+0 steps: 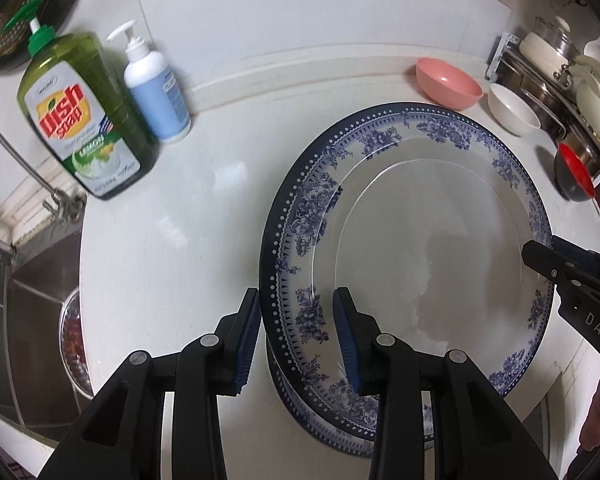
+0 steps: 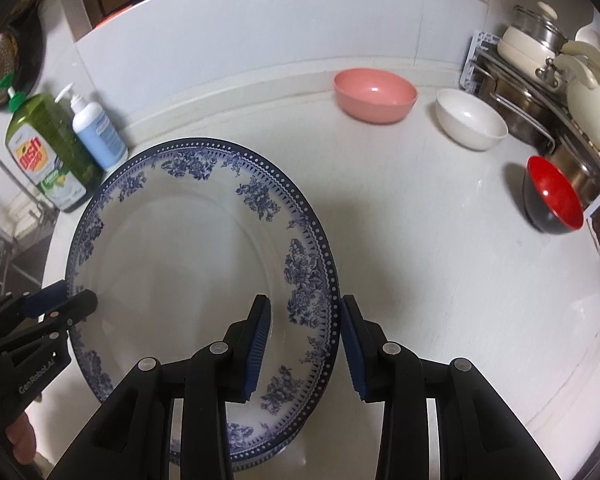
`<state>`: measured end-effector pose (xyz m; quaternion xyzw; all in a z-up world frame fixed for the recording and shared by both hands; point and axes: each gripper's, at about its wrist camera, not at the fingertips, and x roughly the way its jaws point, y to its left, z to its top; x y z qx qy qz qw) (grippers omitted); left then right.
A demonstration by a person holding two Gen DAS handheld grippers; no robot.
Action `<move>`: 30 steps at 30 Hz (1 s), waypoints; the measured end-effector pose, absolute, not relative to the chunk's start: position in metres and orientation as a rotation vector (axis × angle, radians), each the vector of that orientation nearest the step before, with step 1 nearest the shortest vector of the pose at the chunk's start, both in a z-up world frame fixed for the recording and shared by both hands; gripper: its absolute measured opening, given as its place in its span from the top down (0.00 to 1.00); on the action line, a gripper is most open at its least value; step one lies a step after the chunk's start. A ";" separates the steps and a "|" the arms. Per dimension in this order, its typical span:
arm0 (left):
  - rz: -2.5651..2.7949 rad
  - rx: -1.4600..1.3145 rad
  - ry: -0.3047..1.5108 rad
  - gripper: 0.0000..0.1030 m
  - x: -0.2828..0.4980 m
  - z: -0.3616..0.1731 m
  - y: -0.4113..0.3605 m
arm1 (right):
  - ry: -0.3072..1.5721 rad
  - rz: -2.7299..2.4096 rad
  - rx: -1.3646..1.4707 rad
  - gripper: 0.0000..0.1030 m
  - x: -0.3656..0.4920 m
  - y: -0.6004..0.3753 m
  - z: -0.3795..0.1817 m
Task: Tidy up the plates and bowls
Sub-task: 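Lift and carry the second plate with both grippers over the plate stack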
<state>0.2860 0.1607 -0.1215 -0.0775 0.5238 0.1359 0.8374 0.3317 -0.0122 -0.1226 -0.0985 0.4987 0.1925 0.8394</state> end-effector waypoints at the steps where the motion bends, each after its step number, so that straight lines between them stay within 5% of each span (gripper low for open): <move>1: 0.290 -0.166 1.113 0.65 0.284 -0.123 0.160 | 1.060 0.408 -0.209 0.64 0.330 -0.013 -0.124; 30: 0.285 -0.165 1.234 0.65 0.282 -0.164 0.162 | 1.201 0.393 -0.242 0.64 0.323 -0.013 -0.166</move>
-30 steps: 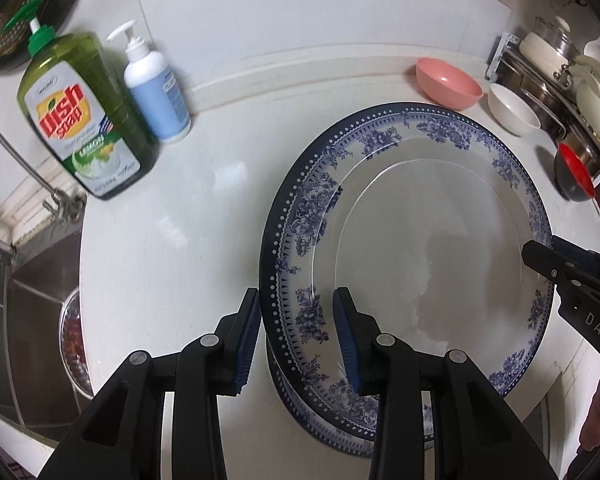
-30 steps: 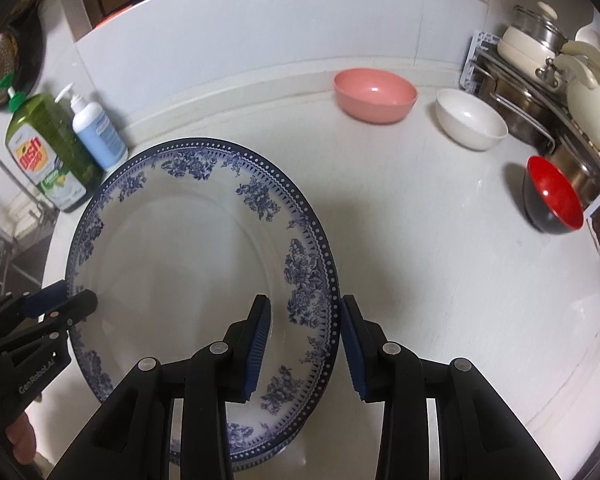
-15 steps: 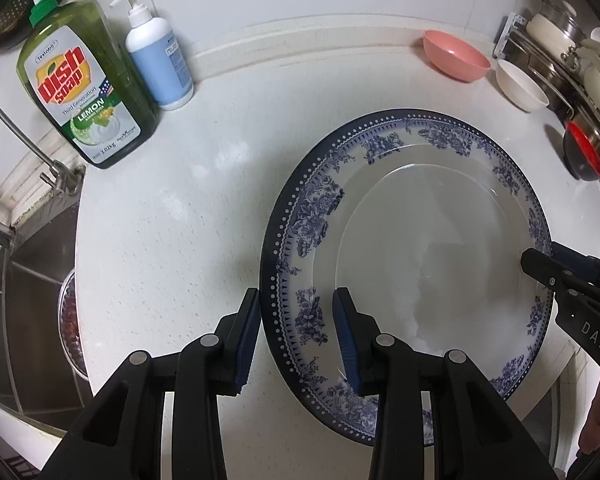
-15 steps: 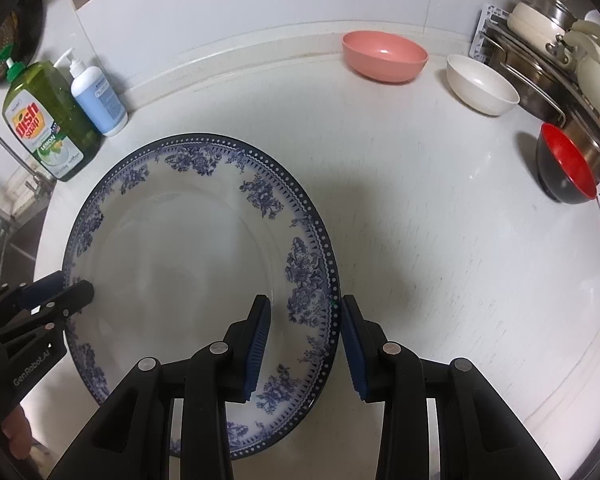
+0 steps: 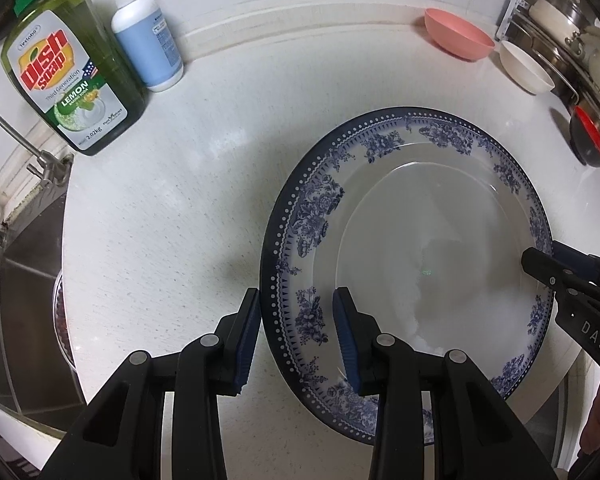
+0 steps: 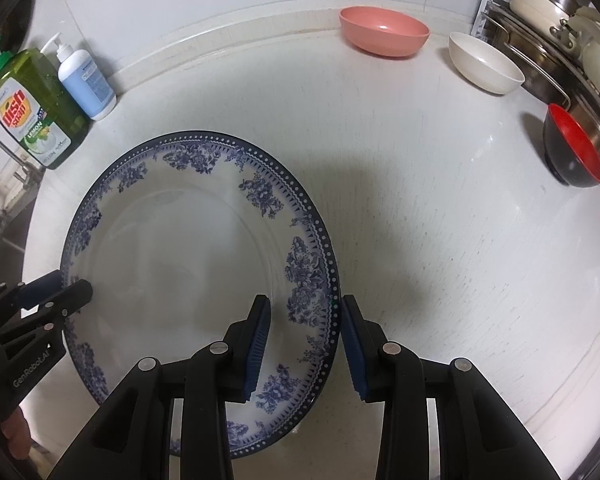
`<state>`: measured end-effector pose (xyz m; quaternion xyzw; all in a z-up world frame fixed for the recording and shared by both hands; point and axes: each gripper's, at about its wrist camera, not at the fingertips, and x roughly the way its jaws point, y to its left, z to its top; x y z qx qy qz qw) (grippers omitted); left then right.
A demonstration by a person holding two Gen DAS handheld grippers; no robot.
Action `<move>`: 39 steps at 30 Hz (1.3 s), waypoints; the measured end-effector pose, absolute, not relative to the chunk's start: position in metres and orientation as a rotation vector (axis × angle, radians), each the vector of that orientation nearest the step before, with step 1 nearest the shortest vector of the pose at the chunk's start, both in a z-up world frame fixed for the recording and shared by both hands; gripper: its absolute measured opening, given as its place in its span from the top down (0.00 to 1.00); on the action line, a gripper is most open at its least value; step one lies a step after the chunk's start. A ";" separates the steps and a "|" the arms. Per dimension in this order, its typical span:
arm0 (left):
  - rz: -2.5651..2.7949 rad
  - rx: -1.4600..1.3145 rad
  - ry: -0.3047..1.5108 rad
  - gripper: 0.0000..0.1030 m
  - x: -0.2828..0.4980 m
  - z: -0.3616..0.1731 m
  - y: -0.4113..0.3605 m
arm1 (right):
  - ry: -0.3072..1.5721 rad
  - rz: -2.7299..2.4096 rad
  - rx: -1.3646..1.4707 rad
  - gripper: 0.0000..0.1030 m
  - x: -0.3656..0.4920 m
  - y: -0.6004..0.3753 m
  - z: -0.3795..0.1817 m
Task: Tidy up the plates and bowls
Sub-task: 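Lift and carry the second plate with both grippers over the plate stack, then lower the plate onto the stack and open both grippers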
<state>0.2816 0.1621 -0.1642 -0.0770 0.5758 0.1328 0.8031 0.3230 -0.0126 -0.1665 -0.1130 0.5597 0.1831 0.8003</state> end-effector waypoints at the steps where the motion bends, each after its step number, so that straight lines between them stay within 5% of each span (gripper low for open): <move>1: 0.284 -0.164 1.235 0.64 0.282 -0.165 0.162 | 1.203 0.391 -0.242 0.64 0.324 -0.012 -0.167; 23: 0.275 -0.132 1.240 0.62 0.286 -0.172 0.163 | 1.225 0.401 -0.238 0.60 0.326 -0.012 -0.177; 26: 0.276 -0.128 1.223 0.54 0.285 -0.167 0.162 | 1.214 0.415 -0.229 0.50 0.324 -0.013 -0.174; 39: 0.254 -0.125 1.059 0.20 0.295 -0.123 0.148 | 1.093 0.399 -0.206 0.33 0.324 -0.039 -0.138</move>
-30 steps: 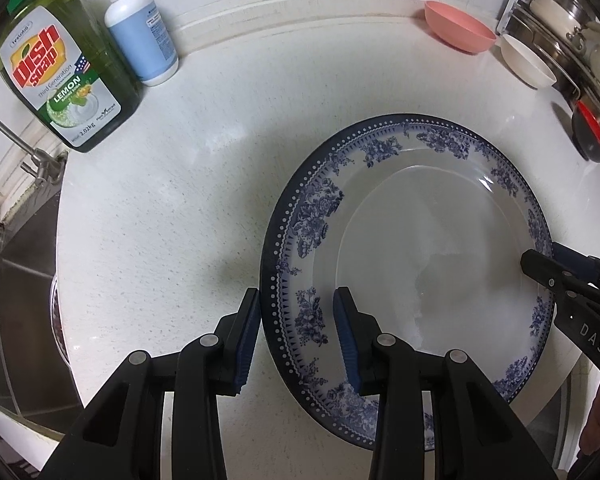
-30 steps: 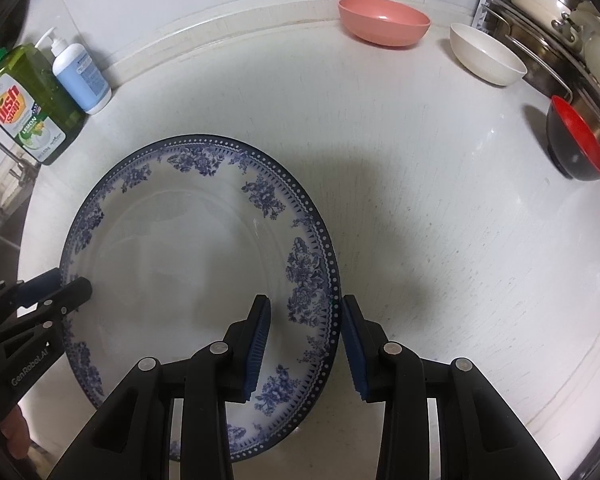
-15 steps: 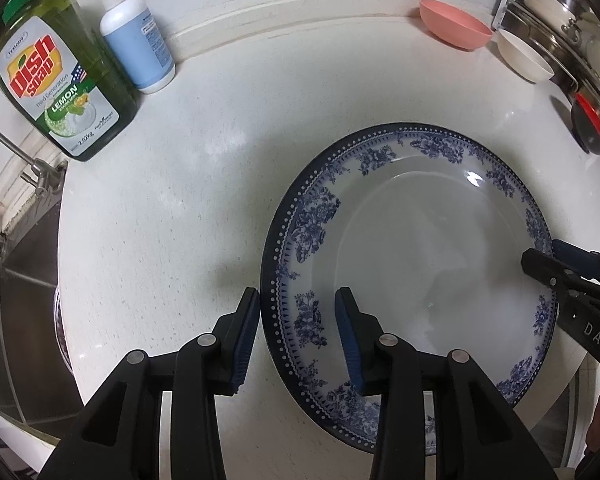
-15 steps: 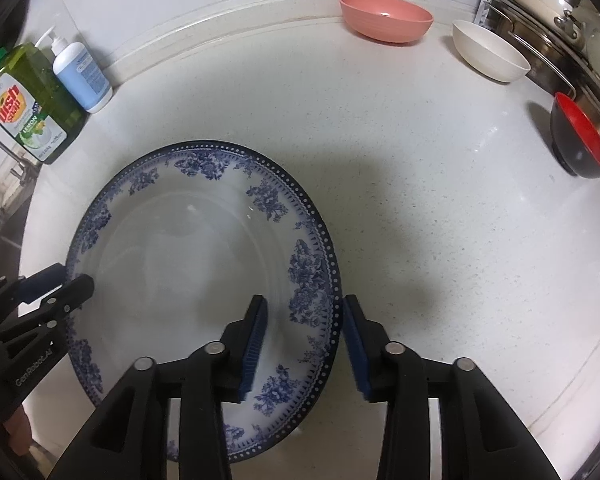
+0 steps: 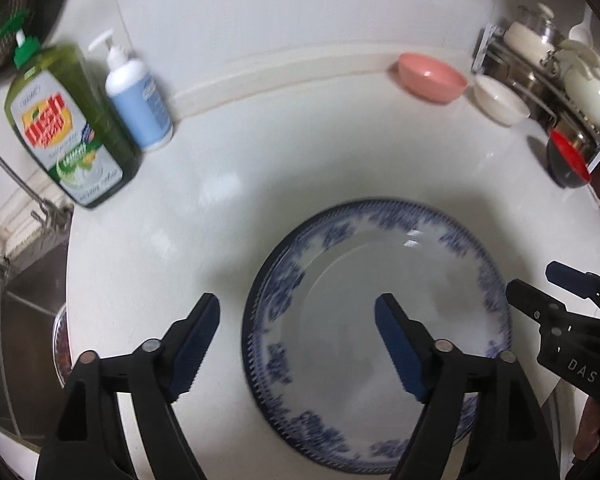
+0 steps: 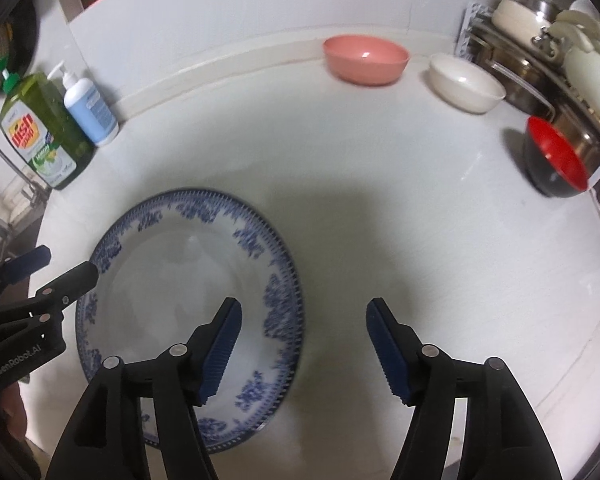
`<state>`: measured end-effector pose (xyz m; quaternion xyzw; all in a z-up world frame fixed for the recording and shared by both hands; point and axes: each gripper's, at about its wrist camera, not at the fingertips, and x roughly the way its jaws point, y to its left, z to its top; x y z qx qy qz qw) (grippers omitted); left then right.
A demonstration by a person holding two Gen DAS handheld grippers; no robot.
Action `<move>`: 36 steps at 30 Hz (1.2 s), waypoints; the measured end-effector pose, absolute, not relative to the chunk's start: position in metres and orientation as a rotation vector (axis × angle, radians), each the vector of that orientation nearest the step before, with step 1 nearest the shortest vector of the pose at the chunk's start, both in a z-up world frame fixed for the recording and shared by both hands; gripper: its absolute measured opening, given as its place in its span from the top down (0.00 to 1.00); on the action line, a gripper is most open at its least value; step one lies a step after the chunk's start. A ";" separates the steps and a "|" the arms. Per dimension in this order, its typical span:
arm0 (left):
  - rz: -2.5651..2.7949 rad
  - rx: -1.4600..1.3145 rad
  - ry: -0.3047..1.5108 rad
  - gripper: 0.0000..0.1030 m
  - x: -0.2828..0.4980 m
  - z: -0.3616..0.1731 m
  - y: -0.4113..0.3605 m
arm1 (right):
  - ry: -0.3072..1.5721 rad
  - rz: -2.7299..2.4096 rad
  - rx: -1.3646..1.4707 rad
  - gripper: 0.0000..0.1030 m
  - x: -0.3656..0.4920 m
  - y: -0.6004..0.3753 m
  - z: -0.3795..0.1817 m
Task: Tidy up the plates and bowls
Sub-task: 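Lower the plate onto the stack and open both grippers, then move both tools to the rim of the red bowl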
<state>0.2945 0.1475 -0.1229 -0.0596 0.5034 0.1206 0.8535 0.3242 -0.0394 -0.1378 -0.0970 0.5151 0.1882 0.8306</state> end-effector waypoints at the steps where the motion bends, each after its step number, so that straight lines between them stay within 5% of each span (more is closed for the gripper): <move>1: 0.247 -0.116 1.040 0.18 0.296 -0.118 0.143 | 1.082 0.395 -0.203 0.32 0.325 -0.043 -0.134; 36: -0.024 0.135 0.772 0.17 0.433 -0.031 -0.059 | 0.821 0.105 -0.015 0.26 0.411 -0.244 -0.056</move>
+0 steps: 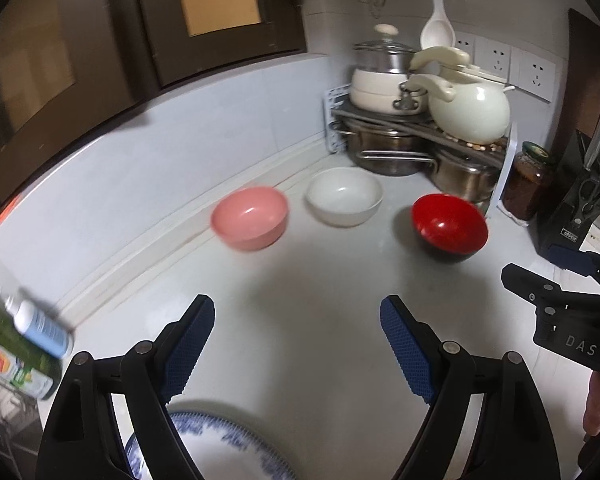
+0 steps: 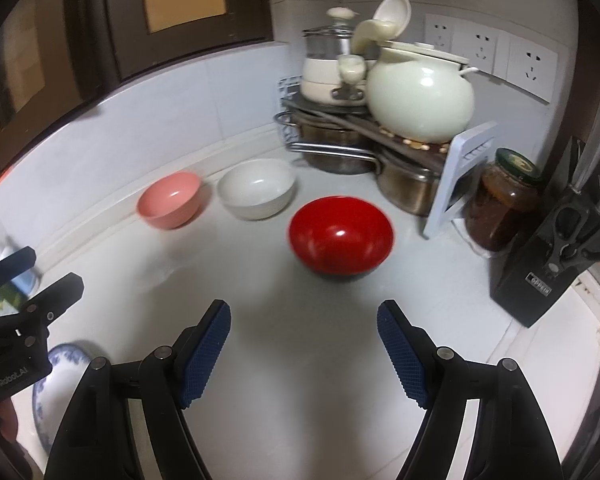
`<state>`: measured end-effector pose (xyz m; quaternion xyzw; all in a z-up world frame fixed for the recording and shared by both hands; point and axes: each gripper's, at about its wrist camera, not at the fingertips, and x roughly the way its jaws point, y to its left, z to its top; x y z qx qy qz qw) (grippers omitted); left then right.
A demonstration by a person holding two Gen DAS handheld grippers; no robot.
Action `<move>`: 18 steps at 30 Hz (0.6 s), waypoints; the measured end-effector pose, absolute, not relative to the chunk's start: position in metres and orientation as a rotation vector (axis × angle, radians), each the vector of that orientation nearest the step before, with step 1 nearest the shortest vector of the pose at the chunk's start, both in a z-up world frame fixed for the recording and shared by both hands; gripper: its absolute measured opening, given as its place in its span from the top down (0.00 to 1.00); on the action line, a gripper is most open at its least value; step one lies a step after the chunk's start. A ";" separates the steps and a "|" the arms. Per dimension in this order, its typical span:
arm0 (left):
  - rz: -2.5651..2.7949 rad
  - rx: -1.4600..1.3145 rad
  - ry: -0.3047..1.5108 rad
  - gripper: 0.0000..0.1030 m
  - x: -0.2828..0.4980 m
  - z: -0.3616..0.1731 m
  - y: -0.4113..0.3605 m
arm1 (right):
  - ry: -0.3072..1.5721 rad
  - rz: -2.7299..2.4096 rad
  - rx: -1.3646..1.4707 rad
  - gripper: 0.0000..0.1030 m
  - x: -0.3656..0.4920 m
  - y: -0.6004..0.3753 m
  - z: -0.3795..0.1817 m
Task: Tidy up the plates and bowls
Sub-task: 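Move both tools to the rim of the red bowl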
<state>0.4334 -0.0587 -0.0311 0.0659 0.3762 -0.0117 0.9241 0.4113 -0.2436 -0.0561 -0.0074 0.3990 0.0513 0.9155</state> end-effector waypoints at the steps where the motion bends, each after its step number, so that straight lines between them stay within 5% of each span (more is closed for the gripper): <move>1: -0.029 0.141 0.772 0.17 0.438 -0.031 -0.063 | 0.820 0.101 -0.011 0.26 0.415 -0.247 -0.056; 18: -0.155 0.237 0.791 0.17 0.532 -0.053 -0.125 | 0.873 0.014 0.068 0.26 0.492 -0.299 -0.083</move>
